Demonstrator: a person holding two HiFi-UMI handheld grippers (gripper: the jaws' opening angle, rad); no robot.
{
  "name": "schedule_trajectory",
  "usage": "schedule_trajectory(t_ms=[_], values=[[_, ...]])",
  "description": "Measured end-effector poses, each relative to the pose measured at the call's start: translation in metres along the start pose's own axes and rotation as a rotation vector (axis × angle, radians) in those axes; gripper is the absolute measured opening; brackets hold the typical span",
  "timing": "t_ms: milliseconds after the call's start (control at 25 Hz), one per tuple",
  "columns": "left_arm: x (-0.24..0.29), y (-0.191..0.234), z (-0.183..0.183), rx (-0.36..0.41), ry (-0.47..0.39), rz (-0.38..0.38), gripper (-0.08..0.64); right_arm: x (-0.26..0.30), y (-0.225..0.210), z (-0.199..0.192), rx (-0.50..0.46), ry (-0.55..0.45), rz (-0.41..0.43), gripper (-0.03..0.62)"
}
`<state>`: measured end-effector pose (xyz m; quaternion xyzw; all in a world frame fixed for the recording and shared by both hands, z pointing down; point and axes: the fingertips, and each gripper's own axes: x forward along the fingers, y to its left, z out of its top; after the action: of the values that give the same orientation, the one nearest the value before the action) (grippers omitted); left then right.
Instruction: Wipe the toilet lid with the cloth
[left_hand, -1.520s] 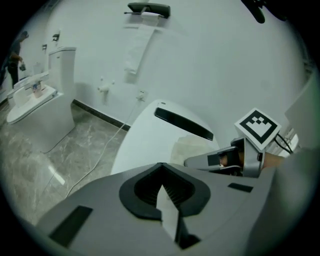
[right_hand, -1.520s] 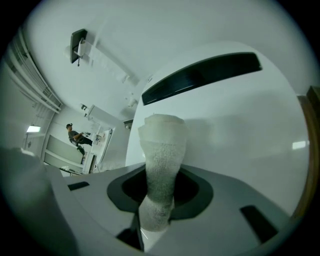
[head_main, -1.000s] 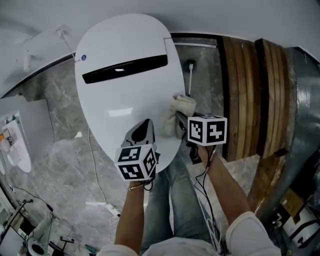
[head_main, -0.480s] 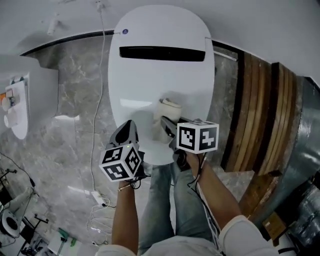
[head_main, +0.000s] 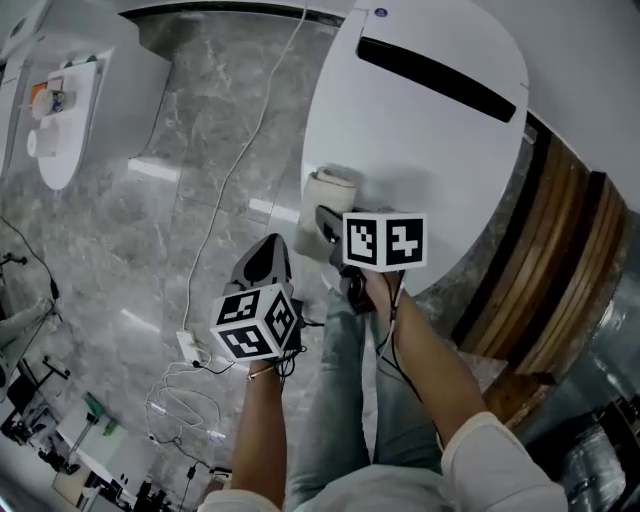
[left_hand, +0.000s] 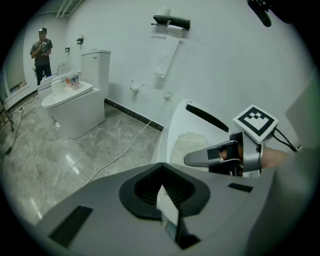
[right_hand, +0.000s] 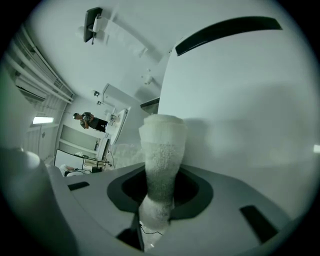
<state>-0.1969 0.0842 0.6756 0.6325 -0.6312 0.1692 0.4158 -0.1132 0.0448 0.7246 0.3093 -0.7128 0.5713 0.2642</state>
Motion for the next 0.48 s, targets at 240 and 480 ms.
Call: schedule_trajectory(t_ms=[240,480], values=[[0.005,-0.039,-0.013,0.020,0.037,-0.081,0.011,-0.044,-0.044,-0.012,0.034,-0.002,-0.066,0.098],[0.030,-0.128,-0.025,0.156,0.111,-0.239,0.012,-0.109,-0.115,-0.033,0.158,-0.064,-0.122,0.098]])
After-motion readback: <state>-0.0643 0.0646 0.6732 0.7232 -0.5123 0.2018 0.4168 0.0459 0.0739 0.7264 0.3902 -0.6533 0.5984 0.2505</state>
